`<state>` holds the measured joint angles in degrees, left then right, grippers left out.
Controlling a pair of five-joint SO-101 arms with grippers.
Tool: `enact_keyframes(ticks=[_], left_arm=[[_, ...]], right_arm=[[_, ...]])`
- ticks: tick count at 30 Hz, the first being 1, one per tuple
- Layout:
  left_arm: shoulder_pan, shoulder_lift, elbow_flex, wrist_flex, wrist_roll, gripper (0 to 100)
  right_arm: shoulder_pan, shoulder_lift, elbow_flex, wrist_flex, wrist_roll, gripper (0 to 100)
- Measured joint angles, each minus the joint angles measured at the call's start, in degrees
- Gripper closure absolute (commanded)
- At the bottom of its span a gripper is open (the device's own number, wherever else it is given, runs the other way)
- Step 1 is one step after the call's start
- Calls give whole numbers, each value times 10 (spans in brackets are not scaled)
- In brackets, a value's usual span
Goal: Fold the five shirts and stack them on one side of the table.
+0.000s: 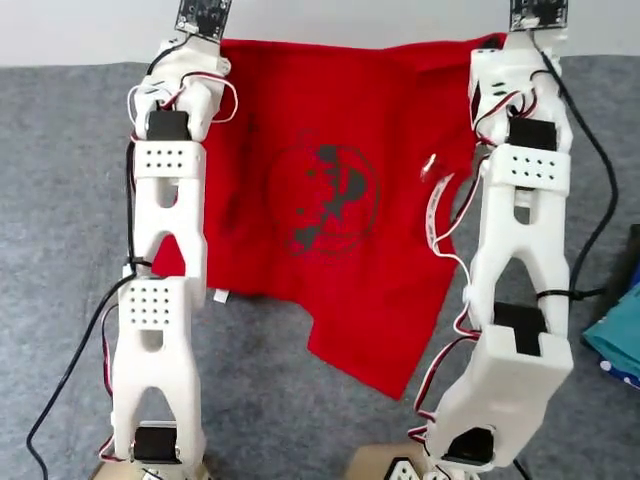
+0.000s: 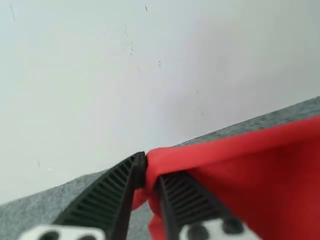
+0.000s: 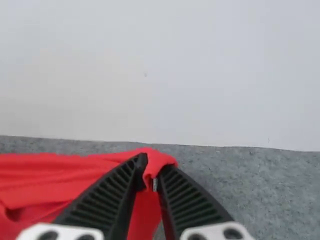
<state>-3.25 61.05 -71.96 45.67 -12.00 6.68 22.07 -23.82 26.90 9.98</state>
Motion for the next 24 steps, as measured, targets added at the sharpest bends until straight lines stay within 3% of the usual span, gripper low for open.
enact_keyframes(ticks=[24], left_arm=[[0,16,-9,-73,-2,996]], right_arm=[[0,12,-4,-11,14,990]])
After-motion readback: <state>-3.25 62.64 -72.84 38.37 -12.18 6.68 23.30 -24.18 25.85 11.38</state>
